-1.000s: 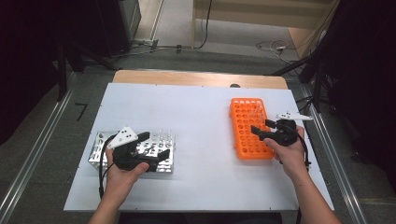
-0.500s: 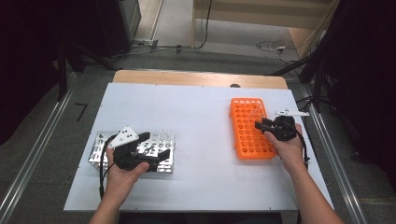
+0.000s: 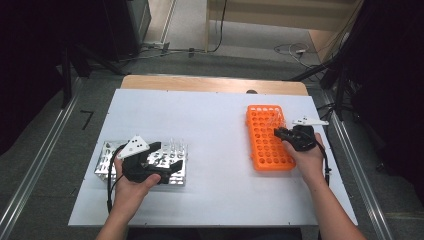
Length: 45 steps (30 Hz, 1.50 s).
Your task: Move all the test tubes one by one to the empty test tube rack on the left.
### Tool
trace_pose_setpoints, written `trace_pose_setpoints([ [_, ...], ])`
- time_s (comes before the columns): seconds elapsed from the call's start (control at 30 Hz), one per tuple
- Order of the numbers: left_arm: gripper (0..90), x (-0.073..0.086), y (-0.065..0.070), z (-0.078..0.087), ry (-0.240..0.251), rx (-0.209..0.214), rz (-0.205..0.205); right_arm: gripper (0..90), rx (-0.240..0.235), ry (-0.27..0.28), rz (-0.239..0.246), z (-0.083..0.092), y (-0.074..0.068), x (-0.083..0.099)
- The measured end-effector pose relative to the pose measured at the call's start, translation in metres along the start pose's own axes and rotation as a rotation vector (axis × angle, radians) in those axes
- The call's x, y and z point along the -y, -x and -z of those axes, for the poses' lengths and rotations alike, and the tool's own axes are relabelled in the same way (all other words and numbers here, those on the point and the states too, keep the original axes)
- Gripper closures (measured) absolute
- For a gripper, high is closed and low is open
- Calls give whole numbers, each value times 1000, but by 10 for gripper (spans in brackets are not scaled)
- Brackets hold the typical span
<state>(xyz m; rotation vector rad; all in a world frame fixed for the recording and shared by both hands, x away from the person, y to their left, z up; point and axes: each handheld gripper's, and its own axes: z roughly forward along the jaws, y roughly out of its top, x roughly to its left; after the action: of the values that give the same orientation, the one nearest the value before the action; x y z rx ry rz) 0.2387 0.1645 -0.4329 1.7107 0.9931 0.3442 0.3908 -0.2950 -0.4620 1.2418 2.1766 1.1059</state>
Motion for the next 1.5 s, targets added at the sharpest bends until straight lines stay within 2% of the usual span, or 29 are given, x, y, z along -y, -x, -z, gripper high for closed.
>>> trace_pose_setpoints([
  [0.17,0,-1,0,1,8,2,-1,737,-13,48,-10,9,-1,-6],
  [0.27,0,-2,1,2,10,1,-3,737,-2,72,-4,16,-4,-10],
  [0.43,0,-3,4,1,13,6,-7,737,-34,103,-29,27,-9,-15],
  [0.6,0,-5,8,-1,11,12,-20,737,-74,116,-23,39,-19,-19],
  [0.73,0,-6,10,-2,11,19,-26,737,-110,118,-5,48,-31,-20],
  [0.8,0,-6,11,-3,7,19,-27,737,-148,127,-4,53,-36,-21],
  [1.0,0,-7,17,-6,2,36,-42,737,-208,136,45,66,-58,-18],
  [1.1,0,-8,20,-7,2,47,-48,736,-218,132,61,69,-68,-15],
  [1.3,0,-9,28,-10,-4,64,-62,737,-272,130,77,73,-85,-7],
  [1.4,0,-11,32,-12,-4,71,-73,737,-293,111,96,73,-95,-5],
  [1.5,0,-12,36,-13,-7,79,-79,737,-328,103,88,75,-105,-4],
])
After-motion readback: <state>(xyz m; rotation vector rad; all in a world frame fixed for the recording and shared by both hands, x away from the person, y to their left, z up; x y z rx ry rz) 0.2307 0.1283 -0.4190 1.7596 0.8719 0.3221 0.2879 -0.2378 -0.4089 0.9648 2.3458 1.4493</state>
